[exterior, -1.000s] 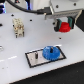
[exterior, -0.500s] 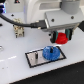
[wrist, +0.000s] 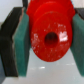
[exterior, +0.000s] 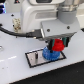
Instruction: Insert the blue gear onto the right peg, followed by the red gear
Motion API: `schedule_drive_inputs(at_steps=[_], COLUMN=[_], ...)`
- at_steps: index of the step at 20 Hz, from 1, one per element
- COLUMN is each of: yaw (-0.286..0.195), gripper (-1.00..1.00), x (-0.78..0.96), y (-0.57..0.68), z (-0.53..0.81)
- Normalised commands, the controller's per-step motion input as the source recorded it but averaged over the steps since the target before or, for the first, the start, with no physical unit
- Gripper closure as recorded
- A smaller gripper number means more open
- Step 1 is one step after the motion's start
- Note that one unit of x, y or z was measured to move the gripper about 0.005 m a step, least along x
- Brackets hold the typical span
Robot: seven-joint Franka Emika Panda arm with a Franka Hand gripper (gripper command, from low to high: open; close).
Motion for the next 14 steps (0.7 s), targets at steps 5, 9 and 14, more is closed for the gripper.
schedule_drive_inputs(at_steps=[5, 9, 14], yaw=[0.0, 0.0, 0.0], gripper=[1.0, 1.0, 1.0], x=[0.11, 0.06, 0.02], y=[-0.13, -0.08, -0.01], z=[-0.08, -0.08, 0.13])
